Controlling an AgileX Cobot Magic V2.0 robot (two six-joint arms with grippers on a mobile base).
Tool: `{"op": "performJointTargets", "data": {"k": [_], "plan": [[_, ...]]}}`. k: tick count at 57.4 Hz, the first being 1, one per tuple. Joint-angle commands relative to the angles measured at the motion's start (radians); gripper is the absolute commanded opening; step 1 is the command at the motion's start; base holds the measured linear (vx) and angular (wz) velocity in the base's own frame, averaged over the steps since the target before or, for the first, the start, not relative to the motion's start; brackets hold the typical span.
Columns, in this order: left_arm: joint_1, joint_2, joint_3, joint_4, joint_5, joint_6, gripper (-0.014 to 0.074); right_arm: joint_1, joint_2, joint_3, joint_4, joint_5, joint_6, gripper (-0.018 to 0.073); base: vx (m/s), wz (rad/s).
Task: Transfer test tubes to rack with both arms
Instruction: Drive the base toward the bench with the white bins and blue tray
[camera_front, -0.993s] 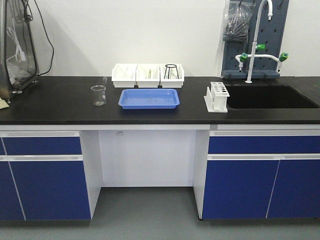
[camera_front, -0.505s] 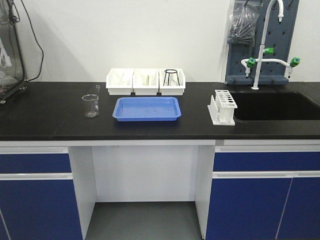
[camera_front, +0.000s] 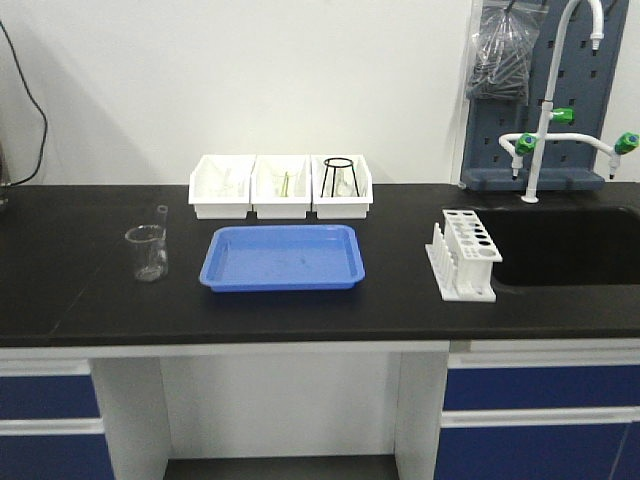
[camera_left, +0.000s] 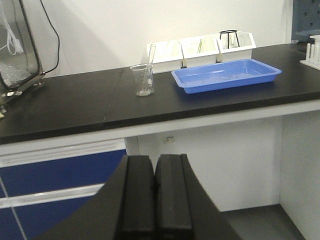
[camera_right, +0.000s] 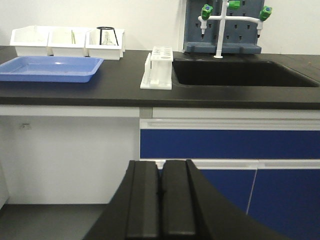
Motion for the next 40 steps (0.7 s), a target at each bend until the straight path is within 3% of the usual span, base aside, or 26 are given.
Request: {"op": "performJointTargets", "data": {"k": [1,40], "plan": [[0.006,0.012,-0.028,-0.008,-0.077,-0.006,-0.0004,0.001,-0.01,0.012,-0.014,-0.083,-0.004,-0.0008,0.46,-0.01],[0.006,0.012,-0.028,-0.008,-0.077,-0.006,-0.0004,0.001,-0.01,0.012,-0.014,-0.083,-0.004,-0.0008,0.45,0.0]]}}
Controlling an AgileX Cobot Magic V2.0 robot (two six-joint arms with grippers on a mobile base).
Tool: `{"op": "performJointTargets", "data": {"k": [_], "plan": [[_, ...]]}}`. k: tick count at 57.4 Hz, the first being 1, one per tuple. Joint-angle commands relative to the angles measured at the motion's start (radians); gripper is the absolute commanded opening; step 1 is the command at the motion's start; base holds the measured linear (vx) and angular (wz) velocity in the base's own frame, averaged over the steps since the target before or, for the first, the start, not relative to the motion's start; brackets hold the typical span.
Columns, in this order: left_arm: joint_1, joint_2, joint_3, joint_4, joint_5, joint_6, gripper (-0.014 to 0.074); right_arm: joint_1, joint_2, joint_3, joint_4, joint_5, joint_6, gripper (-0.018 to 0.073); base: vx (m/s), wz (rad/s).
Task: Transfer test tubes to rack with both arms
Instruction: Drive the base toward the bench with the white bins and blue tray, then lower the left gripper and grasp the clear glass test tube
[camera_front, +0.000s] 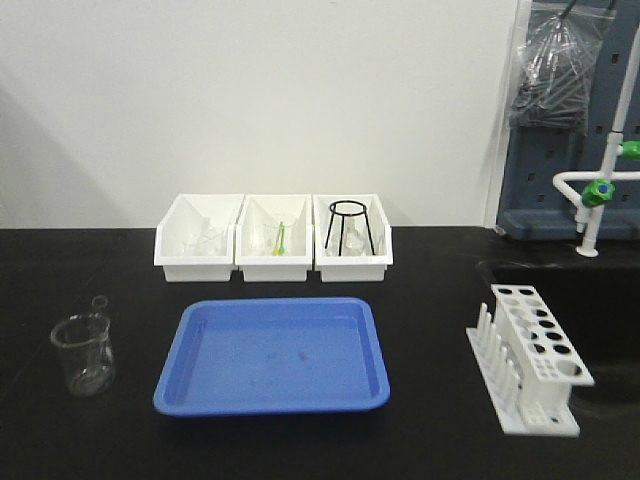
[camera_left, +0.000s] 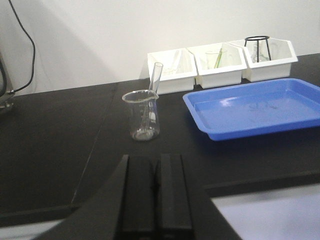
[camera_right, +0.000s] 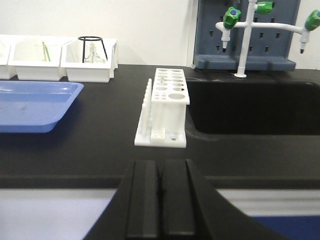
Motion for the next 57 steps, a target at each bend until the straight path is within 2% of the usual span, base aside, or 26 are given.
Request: {"op": "performJointTargets", "data": {"k": [1,29,57], "plan": [[0.006,0.012,-0.028,-0.008,-0.077,-0.006,-0.0004,0.001,-0.01,0.012,-0.013,-0.083,-0.004,-0.0008,0.42,0.02],[0.006,0.012,-0.028,-0.008,-0.077,-0.006,-0.0004,0.001,-0.01,0.012,-0.013,-0.079,-0.004,-0.0008,0.34,0.02],[0.006,0.012,-0.028,-0.008,-0.077,-0.006,-0.0004,0.001,-0.01,0.012,-0.013,-0.08,-0.004,-0.0008,0.19,0.0]]}}
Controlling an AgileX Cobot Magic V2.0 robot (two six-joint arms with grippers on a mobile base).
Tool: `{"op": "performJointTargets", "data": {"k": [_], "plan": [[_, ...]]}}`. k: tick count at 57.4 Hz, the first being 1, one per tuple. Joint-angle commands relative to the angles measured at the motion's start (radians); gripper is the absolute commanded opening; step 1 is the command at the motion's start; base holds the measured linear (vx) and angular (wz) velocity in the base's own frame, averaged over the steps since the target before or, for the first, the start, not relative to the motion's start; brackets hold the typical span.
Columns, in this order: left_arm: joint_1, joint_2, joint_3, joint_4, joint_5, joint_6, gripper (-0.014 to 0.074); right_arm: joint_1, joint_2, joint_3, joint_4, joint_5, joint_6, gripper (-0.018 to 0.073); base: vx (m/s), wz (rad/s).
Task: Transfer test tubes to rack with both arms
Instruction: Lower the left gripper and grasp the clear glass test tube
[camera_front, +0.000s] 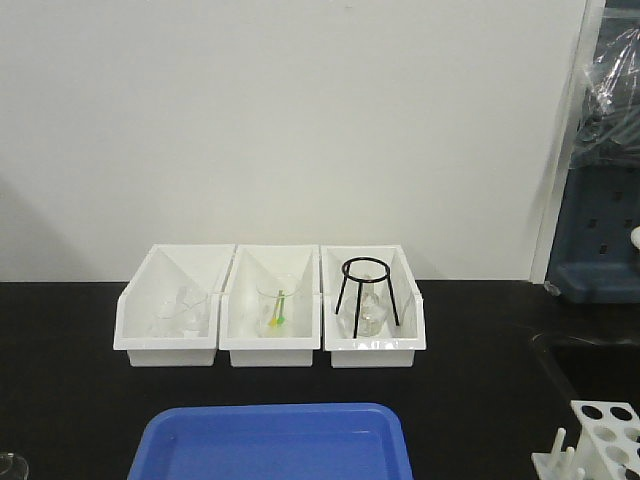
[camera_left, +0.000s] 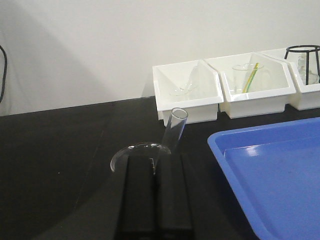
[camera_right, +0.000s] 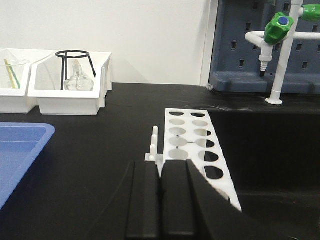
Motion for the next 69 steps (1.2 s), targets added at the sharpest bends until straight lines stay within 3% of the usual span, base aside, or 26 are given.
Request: {"op": "performJointTargets", "data": {"k": [1,47,53,69], "plan": [[0.006,0.012,-0.028,-0.008,-0.077,-0.006,-0.0004,0.001,-0.01,0.012,-0.013,-0.08,-0.004,-0.0008,0.11,-0.02],[0.006,0.012,-0.028,-0.008,-0.077,-0.006,-0.0004,0.001,-0.01,0.012,-0.031,-0.093,-0.012,-0.0008,0.04,0.0],[0.006,0.012,-0.033,-0.008,-0.082,-0.006,-0.0004,0.001,-0.01,0.012,-0.097,-0.163,-0.022,-0.0008,0.0,0.0],[0.006,0.012,-0.034,-0.008,-0.209,-0.006,-0.0004,0.001,-0.01,0.012,-0.09,-0.401,0.051,-0.0008,0.0,0.0]]}}
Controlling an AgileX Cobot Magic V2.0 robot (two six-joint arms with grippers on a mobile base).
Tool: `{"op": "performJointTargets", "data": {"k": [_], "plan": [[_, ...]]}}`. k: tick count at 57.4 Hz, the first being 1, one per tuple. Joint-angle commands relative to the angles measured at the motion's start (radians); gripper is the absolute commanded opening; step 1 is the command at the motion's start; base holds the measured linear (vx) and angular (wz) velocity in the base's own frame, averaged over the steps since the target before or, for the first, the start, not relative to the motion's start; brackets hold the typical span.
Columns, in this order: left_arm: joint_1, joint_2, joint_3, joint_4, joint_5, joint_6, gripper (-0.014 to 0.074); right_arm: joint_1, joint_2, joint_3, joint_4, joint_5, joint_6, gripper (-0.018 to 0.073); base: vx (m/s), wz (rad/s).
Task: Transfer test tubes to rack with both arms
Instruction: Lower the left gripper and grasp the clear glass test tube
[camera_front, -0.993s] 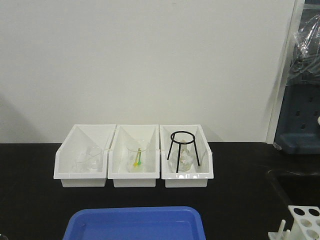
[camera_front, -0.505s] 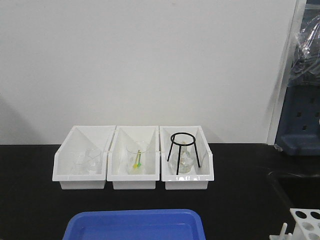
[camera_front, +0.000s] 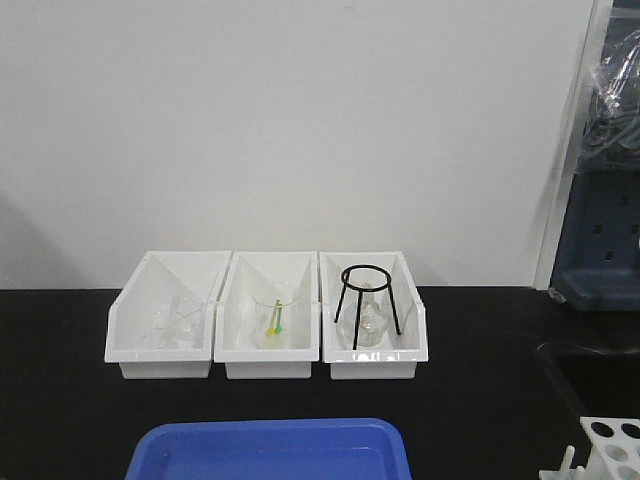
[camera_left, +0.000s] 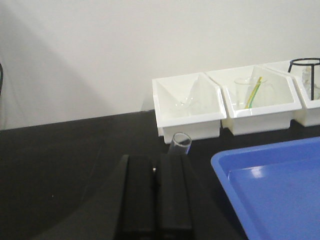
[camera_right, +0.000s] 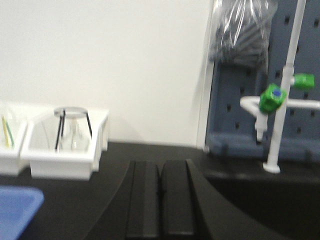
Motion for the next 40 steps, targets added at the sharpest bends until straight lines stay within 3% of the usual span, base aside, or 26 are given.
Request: {"op": "performJointTargets", "data": {"k": [1,9,14,27,40], "plan": [[0.006,0.012,-0.034,-0.008,-0.161,-0.006,-0.0004,0.001,-0.01,0.012,-0.011,-0.167,0.006,-0.0008,0.0,0.0],[0.006,0.012,-0.039,-0.008,-0.248,-0.062,0.0001,0.001,-0.01,0.011,-0.011,-0.32,0.005,-0.0008,0.0,0.0],[0.006,0.012,-0.056,-0.008,-0.229,-0.06,0.0013,0.001,-0.01,0.0,-0.011,-0.379,0.005,-0.0008,0.0,0.0],[0.006,0.079,-0.212,-0.006,-0.182,-0.024,0.0097,0.001,0.073,-0.25,-0.014,-0.026,0.011,-0.0008,0.0,0.0],[0.006,0.251,-0.295,-0.006,-0.174,-0.024,0.026,0.001,0.234,-0.374,-0.014,0.037,0.011,0.0001,0.0,0.0]]}}
